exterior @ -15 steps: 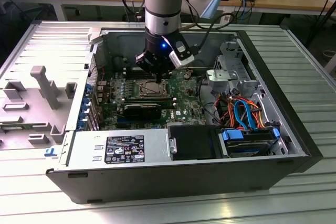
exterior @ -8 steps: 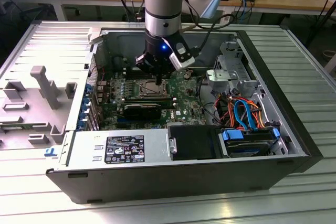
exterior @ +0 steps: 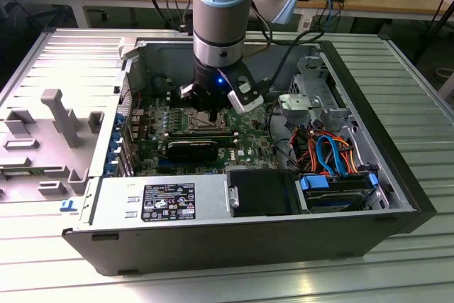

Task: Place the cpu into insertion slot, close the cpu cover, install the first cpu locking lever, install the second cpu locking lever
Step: 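Install the second cpu locking lever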

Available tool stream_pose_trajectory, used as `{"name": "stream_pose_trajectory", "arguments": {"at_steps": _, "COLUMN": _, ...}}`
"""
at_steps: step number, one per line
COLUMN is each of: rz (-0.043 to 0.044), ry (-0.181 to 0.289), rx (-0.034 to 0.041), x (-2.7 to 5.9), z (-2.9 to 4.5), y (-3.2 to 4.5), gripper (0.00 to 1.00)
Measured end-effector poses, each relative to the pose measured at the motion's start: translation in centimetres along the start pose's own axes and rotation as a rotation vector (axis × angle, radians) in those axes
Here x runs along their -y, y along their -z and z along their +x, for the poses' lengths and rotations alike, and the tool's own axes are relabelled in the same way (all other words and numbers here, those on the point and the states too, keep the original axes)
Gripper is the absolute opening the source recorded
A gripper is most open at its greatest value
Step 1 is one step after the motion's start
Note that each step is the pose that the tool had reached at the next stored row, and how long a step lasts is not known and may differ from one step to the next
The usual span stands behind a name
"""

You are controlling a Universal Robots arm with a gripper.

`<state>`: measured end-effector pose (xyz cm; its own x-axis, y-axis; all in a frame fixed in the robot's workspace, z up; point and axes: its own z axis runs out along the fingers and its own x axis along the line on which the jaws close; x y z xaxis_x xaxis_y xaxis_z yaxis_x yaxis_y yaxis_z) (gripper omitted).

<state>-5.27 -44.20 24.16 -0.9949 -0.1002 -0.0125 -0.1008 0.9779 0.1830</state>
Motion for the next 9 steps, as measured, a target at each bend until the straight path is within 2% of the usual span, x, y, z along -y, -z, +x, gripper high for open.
{"name": "stream_pose_trajectory", "arguments": {"at_steps": 3, "rz": -0.0275, "ry": 0.000, "rx": 0.0028, "x": 0.86, "z": 0.23, "y": 0.13, "gripper": 0.11}}
{"name": "stream_pose_trajectory", "arguments": {"at_steps": 4, "rz": -0.0321, "ry": 0.000, "rx": 0.0032, "x": 1.08, "z": 0.32, "y": 0.15, "gripper": 0.11}}
{"name": "stream_pose_trajectory", "arguments": {"at_steps": 6, "rz": -0.0387, "ry": 0.000, "rx": 0.0039, "x": 1.42, "z": 0.62, "y": 0.13, "gripper": 0.11}}
{"name": "stream_pose_trajectory", "arguments": {"at_steps": 9, "rz": -0.0407, "ry": 0.000, "rx": 0.0041, "x": 1.51, "z": 1.14, "y": -0.04, "gripper": 0.11}}
